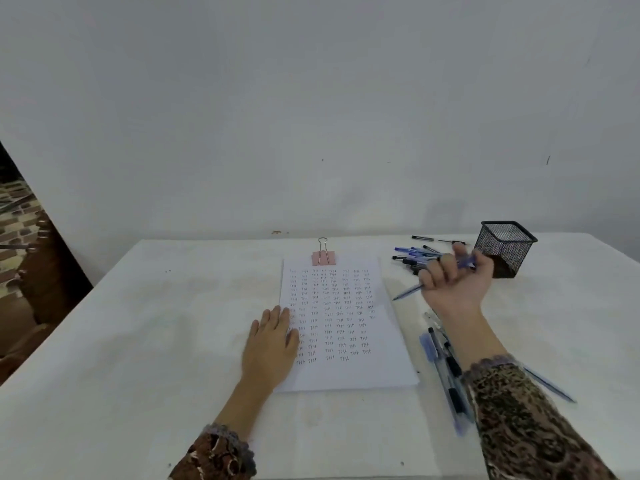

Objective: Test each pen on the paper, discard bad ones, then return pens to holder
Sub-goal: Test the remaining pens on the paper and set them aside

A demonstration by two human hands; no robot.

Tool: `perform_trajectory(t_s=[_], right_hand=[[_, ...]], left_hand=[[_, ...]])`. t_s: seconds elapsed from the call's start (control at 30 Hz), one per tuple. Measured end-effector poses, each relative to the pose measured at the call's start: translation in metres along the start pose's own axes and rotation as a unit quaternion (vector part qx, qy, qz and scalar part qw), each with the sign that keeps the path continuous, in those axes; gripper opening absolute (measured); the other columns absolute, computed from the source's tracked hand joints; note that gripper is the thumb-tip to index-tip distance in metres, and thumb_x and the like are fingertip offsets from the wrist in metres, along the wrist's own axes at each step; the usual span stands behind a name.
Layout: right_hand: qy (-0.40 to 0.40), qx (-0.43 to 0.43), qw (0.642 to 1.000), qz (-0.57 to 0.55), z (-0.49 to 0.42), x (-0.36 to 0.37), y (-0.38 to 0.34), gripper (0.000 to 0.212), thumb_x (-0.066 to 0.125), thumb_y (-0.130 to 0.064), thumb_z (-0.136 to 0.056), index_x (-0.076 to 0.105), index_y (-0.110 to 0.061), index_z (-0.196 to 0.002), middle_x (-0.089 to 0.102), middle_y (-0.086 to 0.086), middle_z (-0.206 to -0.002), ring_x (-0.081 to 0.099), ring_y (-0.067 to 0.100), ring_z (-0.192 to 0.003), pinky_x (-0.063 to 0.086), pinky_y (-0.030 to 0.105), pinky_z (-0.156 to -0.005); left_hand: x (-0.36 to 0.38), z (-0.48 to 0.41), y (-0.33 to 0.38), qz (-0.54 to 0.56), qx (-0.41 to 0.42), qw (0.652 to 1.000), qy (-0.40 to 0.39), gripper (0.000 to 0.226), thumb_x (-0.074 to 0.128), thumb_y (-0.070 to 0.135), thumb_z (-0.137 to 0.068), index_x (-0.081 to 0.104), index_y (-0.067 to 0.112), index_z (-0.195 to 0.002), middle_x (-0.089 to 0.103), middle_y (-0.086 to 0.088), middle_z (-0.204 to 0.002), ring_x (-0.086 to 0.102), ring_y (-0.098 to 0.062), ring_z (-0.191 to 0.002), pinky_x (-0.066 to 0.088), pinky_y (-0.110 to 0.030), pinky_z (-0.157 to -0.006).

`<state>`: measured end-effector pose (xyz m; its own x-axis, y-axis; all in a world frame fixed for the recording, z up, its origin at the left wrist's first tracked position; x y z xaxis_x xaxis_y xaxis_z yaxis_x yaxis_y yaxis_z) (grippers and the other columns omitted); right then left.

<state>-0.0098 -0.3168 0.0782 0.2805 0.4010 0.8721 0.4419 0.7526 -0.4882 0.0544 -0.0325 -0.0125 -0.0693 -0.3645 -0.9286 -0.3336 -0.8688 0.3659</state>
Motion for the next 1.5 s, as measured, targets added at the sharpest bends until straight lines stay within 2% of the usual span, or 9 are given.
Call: perform_trajectory(t_s=[0.1,0.23,0.4,0.53,0.63,0.77,0.97,1.07,1.5], right_hand=[[-0.028,0.013,0.998,-0.059,-0.001,0.002,0.022,0.027,0.068,-0.037,-0.042,0.067,-0.022,-0.064,0.027,-0.005,-0.038,0.011,0.011,-0.036,0.012,0.016,-0.038],[-0.002,0.074,0.994,-0.078,-0.004,-0.012,0.061,0.043,0.056,-0.051,-0.076,0.064,-0.011,-0.09,0.062,-0.006,-0.055,0.03,0.003,-0.027,0.024,0.013,-0.029],[0.04,0.175,0.982,0.06,0.001,-0.05,0.105,0.068,0.022,-0.053,-0.097,0.066,-0.002,-0.093,0.071,0.013,-0.078,0.068,0.017,-0.06,0.057,0.022,-0.054],[0.057,0.126,0.988,0.063,-0.002,-0.058,0.093,0.024,0.05,-0.02,-0.093,0.056,-0.006,-0.074,0.061,0.009,-0.066,0.064,0.009,-0.053,0.054,0.016,-0.051],[0.036,0.089,0.982,0.161,-0.009,-0.058,0.086,0.027,0.048,0.009,-0.089,0.048,-0.011,-0.071,0.052,0.007,-0.061,0.055,0.007,-0.043,0.046,0.014,-0.044],[-0.039,0.036,0.952,0.303,-0.009,-0.042,0.079,0.021,0.051,0.012,-0.086,0.05,-0.006,-0.075,0.067,0.004,-0.062,0.065,0.011,-0.056,0.051,0.015,-0.053],[-0.039,-0.081,0.866,0.493,0.001,-0.039,0.071,0.046,0.048,0.022,-0.078,0.028,-0.015,-0.058,0.032,-0.002,-0.058,0.027,0.002,-0.045,0.035,0.014,-0.055],[-0.034,-0.079,0.867,0.492,0.003,-0.038,0.071,0.053,0.045,0.025,-0.072,0.02,-0.021,-0.059,0.02,0.0,-0.06,0.018,0.002,-0.046,0.023,0.012,-0.048],[-0.056,-0.081,0.819,0.566,0.009,-0.027,0.076,0.05,0.05,0.021,-0.071,0.024,-0.017,-0.053,0.024,-0.001,-0.063,0.026,0.004,-0.047,0.028,0.012,-0.055]], left_hand=[[0.001,0.0,-0.001,-0.006,-0.001,1.0,-0.003,0.052,0.02,0.028,-0.1,0.006,0.011,-0.147,0.005,-0.003,-0.156,0.002,-0.015,-0.144,-0.001,-0.031,-0.116],[0.002,0.0,0.001,-0.013,0.001,1.0,-0.01,0.052,0.018,0.028,-0.1,0.004,0.011,-0.147,0.002,-0.003,-0.156,0.0,-0.015,-0.144,-0.001,-0.031,-0.117],[0.0,0.001,0.0,-0.008,0.001,1.0,-0.003,0.052,0.02,0.028,-0.099,0.007,0.011,-0.147,0.005,-0.003,-0.156,0.003,-0.015,-0.143,0.0,-0.031,-0.116],[-0.001,0.001,0.001,-0.004,0.006,1.0,0.003,0.052,0.021,0.028,-0.099,0.008,0.011,-0.147,0.006,-0.003,-0.156,0.003,-0.015,-0.143,0.0,-0.031,-0.117],[-0.002,0.001,0.001,-0.002,0.006,1.0,0.005,0.052,0.022,0.028,-0.099,0.008,0.012,-0.147,0.006,-0.002,-0.156,0.003,-0.015,-0.143,0.0,-0.031,-0.116],[-0.004,0.001,0.001,0.003,0.008,1.0,0.011,0.052,0.023,0.028,-0.099,0.01,0.013,-0.147,0.008,-0.002,-0.156,0.004,-0.014,-0.143,0.0,-0.031,-0.116],[-0.005,0.002,0.001,0.016,0.006,1.0,0.018,0.052,0.024,0.028,-0.099,0.012,0.013,-0.147,0.009,-0.001,-0.156,0.005,-0.014,-0.143,0.0,-0.03,-0.116],[-0.005,0.002,0.001,0.01,0.006,1.0,0.02,0.052,0.023,0.028,-0.099,0.012,0.013,-0.147,0.009,-0.002,-0.156,0.005,-0.014,-0.143,0.0,-0.031,-0.116],[-0.006,0.004,0.001,0.022,0.007,0.999,0.029,0.051,0.026,0.028,-0.099,0.014,0.012,-0.146,0.012,-0.002,-0.155,0.007,-0.014,-0.143,0.0,-0.031,-0.116]])
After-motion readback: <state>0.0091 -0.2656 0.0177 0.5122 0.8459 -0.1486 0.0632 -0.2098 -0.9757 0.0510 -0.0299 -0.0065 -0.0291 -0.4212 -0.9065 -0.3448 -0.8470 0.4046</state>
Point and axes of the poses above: each hand's wrist, its own z-axis away from the middle knuckle, its own x-axis out of the palm, y = z × x, the point moved 10 cm from there along -z, towards the middle knuckle
